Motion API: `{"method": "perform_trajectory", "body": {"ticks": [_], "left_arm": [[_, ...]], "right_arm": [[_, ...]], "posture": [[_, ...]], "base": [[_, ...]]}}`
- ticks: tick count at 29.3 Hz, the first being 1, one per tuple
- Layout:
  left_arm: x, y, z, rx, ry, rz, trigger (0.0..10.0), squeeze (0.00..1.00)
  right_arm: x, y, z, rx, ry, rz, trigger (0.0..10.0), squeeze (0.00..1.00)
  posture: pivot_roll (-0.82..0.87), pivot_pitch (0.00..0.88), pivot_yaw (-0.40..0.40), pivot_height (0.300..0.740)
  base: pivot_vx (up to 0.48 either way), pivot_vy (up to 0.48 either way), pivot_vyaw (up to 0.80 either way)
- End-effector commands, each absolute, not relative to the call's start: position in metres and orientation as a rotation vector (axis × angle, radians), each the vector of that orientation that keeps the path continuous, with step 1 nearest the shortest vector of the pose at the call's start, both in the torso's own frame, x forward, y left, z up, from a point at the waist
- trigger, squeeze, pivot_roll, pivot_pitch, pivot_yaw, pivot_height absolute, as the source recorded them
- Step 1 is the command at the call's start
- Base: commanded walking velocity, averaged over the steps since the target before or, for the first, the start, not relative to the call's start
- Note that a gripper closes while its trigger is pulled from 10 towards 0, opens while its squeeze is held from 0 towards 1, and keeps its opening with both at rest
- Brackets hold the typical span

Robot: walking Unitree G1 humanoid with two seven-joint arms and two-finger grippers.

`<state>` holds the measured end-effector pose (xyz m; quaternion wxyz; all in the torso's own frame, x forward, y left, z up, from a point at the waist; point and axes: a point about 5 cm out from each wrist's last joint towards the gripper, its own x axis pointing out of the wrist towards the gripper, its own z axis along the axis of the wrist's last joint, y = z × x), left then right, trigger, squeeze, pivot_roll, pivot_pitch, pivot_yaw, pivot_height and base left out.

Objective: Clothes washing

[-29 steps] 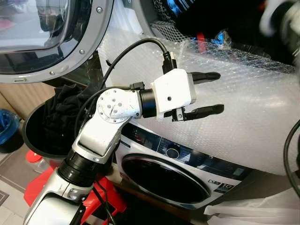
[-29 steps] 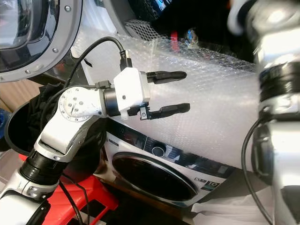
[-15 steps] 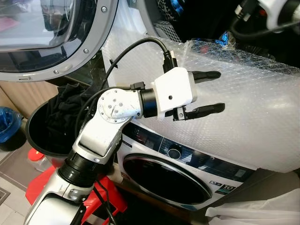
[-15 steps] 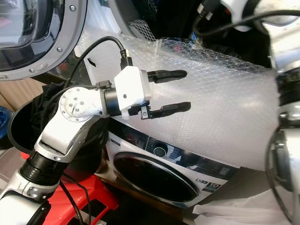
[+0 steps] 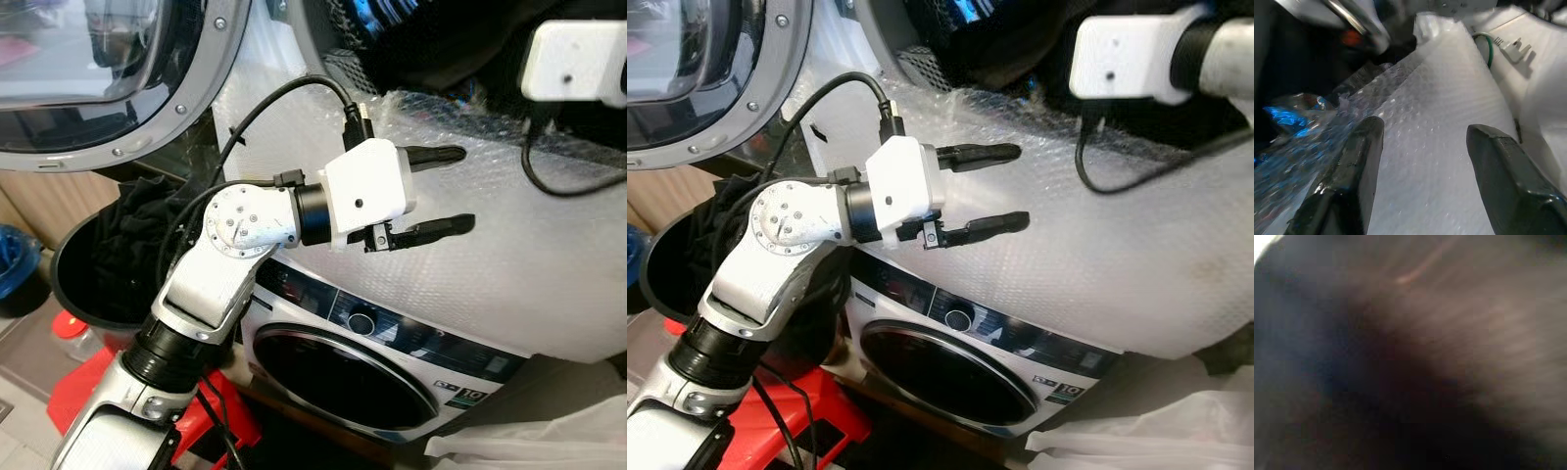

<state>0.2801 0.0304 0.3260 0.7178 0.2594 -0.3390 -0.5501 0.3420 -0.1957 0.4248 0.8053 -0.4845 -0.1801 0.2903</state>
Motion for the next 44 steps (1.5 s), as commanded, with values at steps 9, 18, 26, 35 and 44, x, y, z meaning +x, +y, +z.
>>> {"method": "perform_trajectory", "body": {"ticks": [9,18,26,35,44], "left_arm": [[0.271,0.028,0.328,0.561,-0.777,-1.236,10.0,0.0],[0.269,0.028,0.333,0.551,-0.804,-1.186,10.0,0.0],[0.286,0.04,0.362,0.61,-0.883,-1.061,10.0,0.0],[0.313,0.025,0.391,0.668,-0.839,-1.254,10.0,0.0],[0.331,0.02,0.441,0.688,-0.907,-1.162,10.0,0.0]], "right_arm": [[0.332,-0.214,0.425,-0.187,-0.578,0.292,10.0,0.0],[0.3,-0.203,0.382,0.023,-0.486,0.35,10.0,0.0],[0.264,-0.184,0.377,0.207,-0.664,0.559,10.0,0.0],[0.287,-0.143,0.367,-0.019,-0.551,0.515,10.0,0.0],[0.292,-0.144,0.355,-0.313,-0.519,0.411,10.0,0.0]], "posture": [[0.1,0.164,-0.119,0.74],[0.12,0.155,-0.132,0.74],[0.12,0.141,-0.129,0.74],[0.11,0.138,-0.11,0.74],[0.08,0.154,-0.092,0.74]], "base": [[0.0,0.0,0.0],[0.0,0.0,0.0],[0.0,0.0,0.0],[0.0,0.0,0.0],[0.0,0.0,0.0]]}}
